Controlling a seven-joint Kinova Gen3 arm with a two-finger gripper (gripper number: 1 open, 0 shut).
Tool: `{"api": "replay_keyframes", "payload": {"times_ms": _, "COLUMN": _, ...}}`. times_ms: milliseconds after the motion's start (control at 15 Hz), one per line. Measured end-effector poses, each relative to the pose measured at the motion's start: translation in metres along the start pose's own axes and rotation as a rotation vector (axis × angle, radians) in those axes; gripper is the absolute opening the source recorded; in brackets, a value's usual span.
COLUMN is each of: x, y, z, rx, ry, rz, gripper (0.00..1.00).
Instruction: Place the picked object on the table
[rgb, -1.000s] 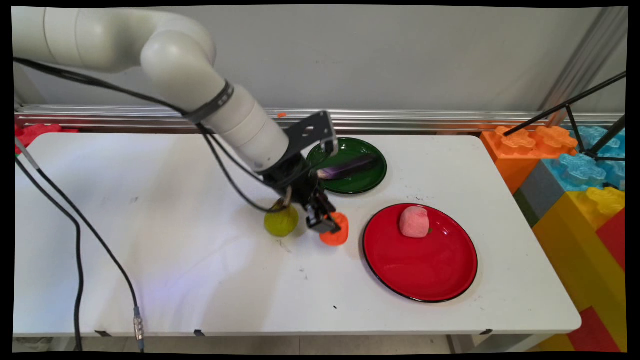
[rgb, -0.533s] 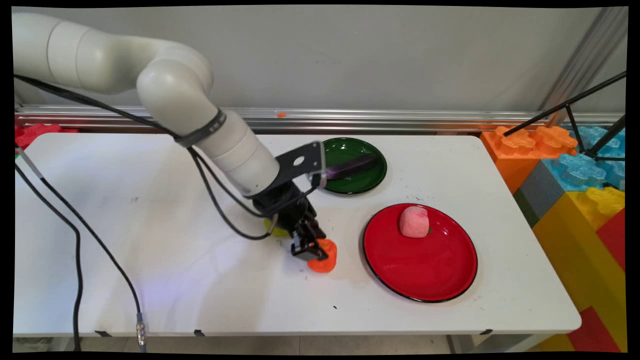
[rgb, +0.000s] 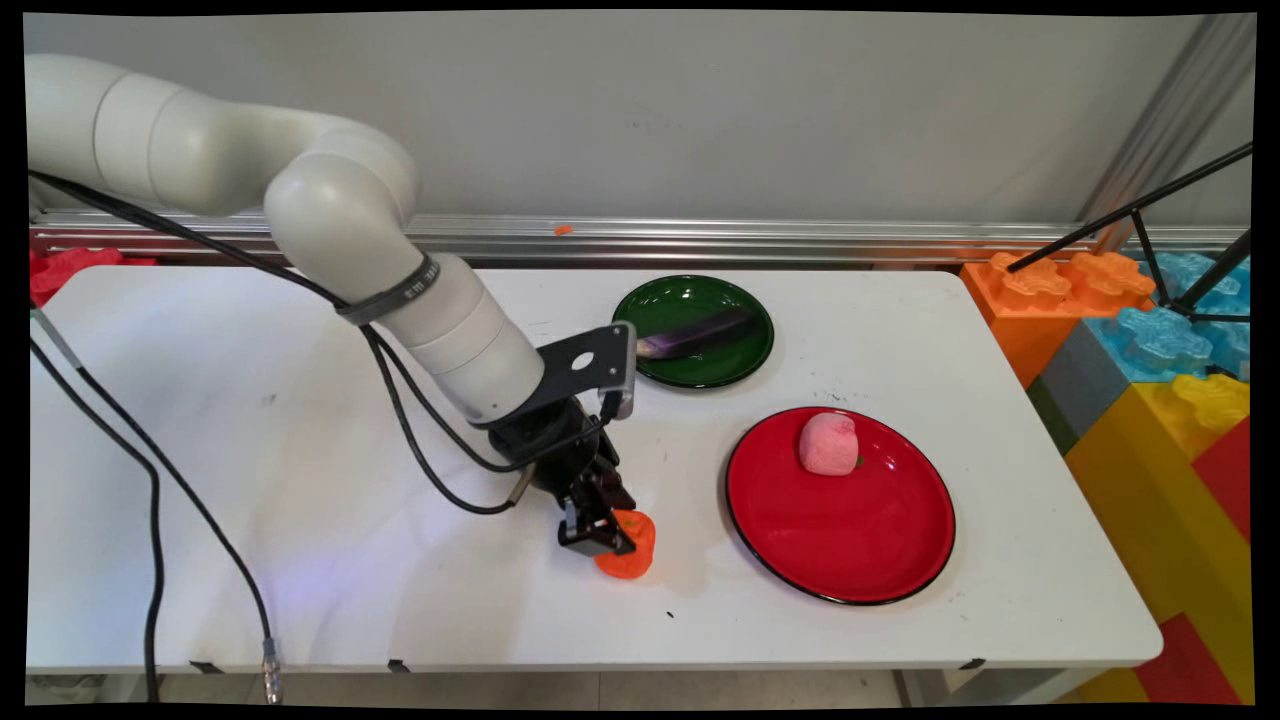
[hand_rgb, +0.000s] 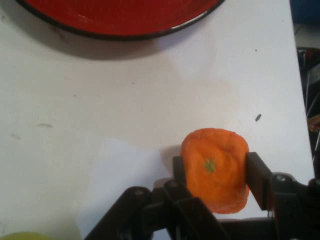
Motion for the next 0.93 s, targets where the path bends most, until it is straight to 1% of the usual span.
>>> {"api": "replay_keyframes", "payload": {"times_ms": 600, "x": -0.0036, "y": 0.0032, "z": 0.0079, "rx": -0.005, "ry": 0.002, "rz": 0.085, "gripper": 0.0}}
{"api": "replay_keyframes", "payload": {"times_ms": 933, "x": -0.0047, "y": 0.0029, "z": 0.0103, "rx": -0.002, "ry": 0.005, "rz": 0.149, "gripper": 0.0}}
